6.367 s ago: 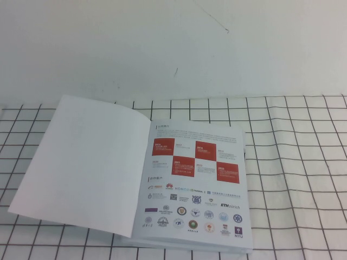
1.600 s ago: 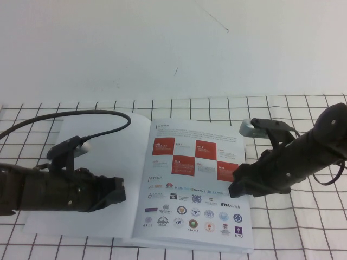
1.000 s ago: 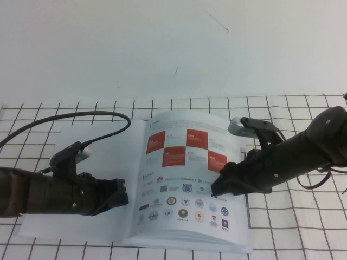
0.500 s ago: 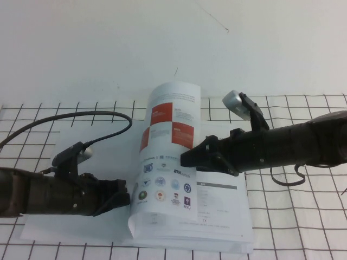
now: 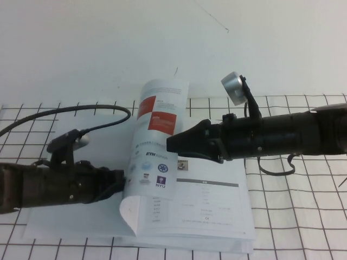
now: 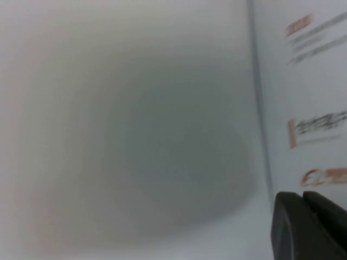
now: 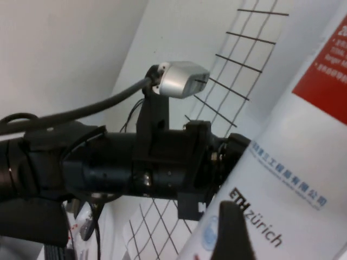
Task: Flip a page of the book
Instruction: Open the closed book
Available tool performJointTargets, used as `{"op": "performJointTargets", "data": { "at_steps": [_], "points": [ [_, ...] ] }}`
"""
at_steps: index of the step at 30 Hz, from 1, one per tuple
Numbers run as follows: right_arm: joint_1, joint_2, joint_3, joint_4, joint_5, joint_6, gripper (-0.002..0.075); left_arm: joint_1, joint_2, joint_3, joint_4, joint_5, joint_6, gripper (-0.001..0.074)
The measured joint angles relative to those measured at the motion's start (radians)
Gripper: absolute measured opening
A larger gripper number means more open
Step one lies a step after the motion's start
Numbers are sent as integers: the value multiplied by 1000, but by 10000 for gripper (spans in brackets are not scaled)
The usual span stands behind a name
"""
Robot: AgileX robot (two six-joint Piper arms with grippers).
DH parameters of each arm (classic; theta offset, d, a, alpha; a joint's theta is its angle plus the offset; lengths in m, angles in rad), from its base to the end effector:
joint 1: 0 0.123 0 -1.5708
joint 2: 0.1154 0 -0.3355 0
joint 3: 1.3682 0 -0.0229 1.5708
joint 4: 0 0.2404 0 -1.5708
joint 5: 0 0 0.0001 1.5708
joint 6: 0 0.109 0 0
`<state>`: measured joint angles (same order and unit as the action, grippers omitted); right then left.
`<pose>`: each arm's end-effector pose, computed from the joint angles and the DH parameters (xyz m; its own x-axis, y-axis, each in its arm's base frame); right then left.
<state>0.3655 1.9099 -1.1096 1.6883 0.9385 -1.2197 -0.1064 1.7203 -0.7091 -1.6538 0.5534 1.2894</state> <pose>0.3419 0.2244 0.2502 -0.8627 0.0039 -0.5058 -0.4692 0.3674 0.8031 0.3028 -0.0898 0.1977 -0.8651 -0.2245 -0.4487 0.1132 0.7838 -0.6105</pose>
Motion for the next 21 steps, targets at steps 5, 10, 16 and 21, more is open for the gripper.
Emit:
{"op": "performJointTargets", "data": {
  "at_steps": [5, 10, 16, 21],
  "points": [
    [0, 0, -57, 1, 37, -2, 452, 0, -147, 4, 17, -92, 5, -2],
    [0, 0, -83, 1, 39, -4, 452, 0, -333, 54, 26, -183, 7, -2],
    [0, 0, -92, 1, 37, -11, 452, -72, -548, 197, 26, -177, 38, -2],
    [0, 0, -105, 1, 37, -31, 451, -253, -732, 313, -33, -200, 200, -2]
  ]
}}
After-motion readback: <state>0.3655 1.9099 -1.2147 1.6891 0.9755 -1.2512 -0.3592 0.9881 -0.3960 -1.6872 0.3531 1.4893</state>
